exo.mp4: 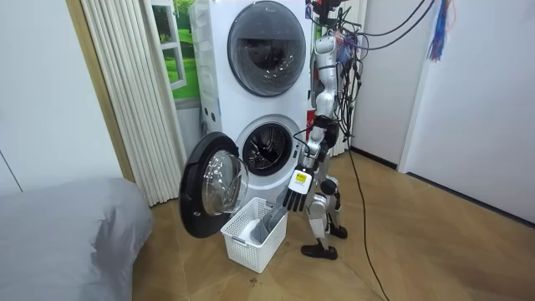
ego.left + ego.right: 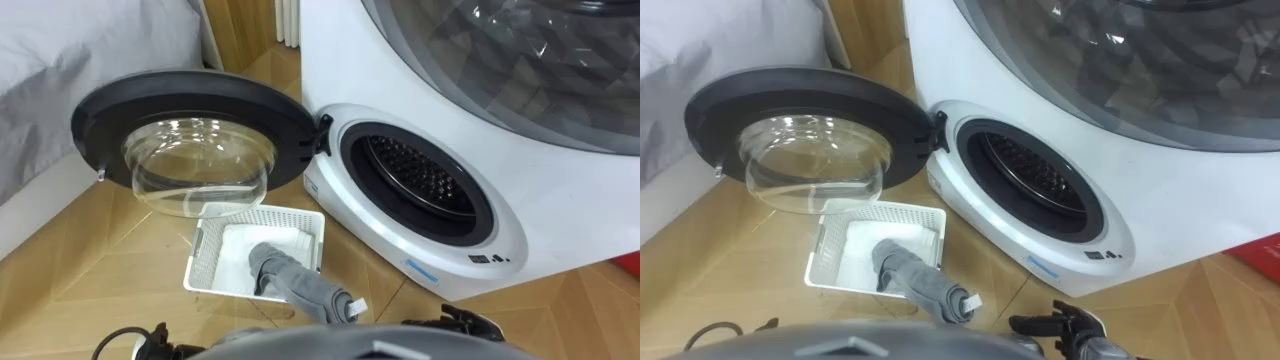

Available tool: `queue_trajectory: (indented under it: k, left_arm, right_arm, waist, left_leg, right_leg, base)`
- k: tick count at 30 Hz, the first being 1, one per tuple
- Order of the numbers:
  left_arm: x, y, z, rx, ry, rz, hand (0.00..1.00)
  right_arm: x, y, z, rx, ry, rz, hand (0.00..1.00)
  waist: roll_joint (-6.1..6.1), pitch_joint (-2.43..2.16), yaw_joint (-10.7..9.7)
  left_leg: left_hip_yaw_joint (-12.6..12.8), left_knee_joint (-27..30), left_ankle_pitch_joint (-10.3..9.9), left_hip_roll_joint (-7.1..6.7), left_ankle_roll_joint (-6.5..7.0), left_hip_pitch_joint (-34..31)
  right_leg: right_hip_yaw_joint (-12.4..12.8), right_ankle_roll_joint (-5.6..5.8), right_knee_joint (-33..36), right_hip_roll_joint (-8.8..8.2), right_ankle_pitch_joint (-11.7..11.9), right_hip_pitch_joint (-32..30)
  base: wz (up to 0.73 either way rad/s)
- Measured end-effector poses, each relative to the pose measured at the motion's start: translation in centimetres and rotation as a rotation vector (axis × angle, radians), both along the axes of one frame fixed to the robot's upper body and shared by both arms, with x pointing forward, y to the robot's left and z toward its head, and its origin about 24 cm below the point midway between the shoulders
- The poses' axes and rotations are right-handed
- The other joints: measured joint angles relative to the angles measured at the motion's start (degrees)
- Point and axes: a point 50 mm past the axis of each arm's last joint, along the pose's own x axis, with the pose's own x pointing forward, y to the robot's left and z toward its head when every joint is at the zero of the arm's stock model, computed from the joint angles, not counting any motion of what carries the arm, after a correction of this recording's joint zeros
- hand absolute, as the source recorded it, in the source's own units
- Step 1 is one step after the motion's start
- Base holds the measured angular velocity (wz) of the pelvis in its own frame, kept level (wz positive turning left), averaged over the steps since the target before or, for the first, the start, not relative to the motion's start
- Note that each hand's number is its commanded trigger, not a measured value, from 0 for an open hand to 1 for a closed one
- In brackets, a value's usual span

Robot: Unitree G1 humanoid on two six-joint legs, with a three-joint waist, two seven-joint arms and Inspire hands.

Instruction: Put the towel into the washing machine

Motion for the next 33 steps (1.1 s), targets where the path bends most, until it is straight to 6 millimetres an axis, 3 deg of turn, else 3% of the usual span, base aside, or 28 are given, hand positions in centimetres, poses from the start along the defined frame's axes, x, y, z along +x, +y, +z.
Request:
queue_trajectory:
  k: [13, 20, 26, 30, 33]
  left_arm:
    - [-0.1, 0.1, 0.0, -0.014, 0.002, -0.002, 0.00]
    - [0.7, 0.2, 0.1, 0.010, -0.017, -0.042, 0.00]
    - [3.2, 0.3, 0.6, 0.068, -0.090, -0.145, 0.00]
    - [5.8, -0.3, 1.0, 0.084, -0.166, -0.221, 0.00]
    - [7.8, -0.7, 1.4, 0.104, -0.218, -0.294, 0.00]
  right_arm:
    - [0.1, -0.1, 0.0, 0.007, -0.004, 0.004, 0.00]
    - [0.2, 0.0, 0.1, 0.006, -0.017, 0.007, 0.00]
    - [1.0, 0.1, 0.2, 0.005, -0.044, 0.031, 0.00]
    - [2.0, 0.0, 0.3, -0.002, -0.060, 0.067, 0.00]
    - [2.5, 0.0, 0.4, -0.007, -0.072, 0.090, 0.00]
  waist:
    - [0.06, 0.03, 0.0]
    - [-0.48, 0.09, 0.0]
    - [-0.57, -0.14, 0.1]
    - [0.08, -0.51, -0.1]
    - [0.76, -0.50, -0.1]
  left_leg:
    - [0.1, 0.0, 0.0, 0.03, 0.00, 0.0]
    - [0.1, 0.0, 0.0, 0.02, 0.00, -0.2]
    - [0.1, 0.9, 0.0, 0.10, 0.02, -2.6]
    - [0.1, 1.9, 0.0, 0.27, 0.06, -5.8]
    - [0.3, 2.5, 0.1, 0.37, 0.08, -7.5]
  right_leg:
    - [0.0, 0.00, 0.0, 0.00, 0.0, 0.0]
    - [0.1, 0.00, 0.0, 0.00, 0.0, -0.2]
    - [0.2, -0.03, 0.3, -0.03, 0.0, -2.4]
    - [0.1, -0.04, 1.0, -0.01, 0.0, -5.5]
    - [0.3, -0.06, 1.3, 0.00, 0.0, -7.2]
  base:
    - [0.00]
    - [0.00]
    - [-0.01]
    - [0.00]
    - [-0.03]
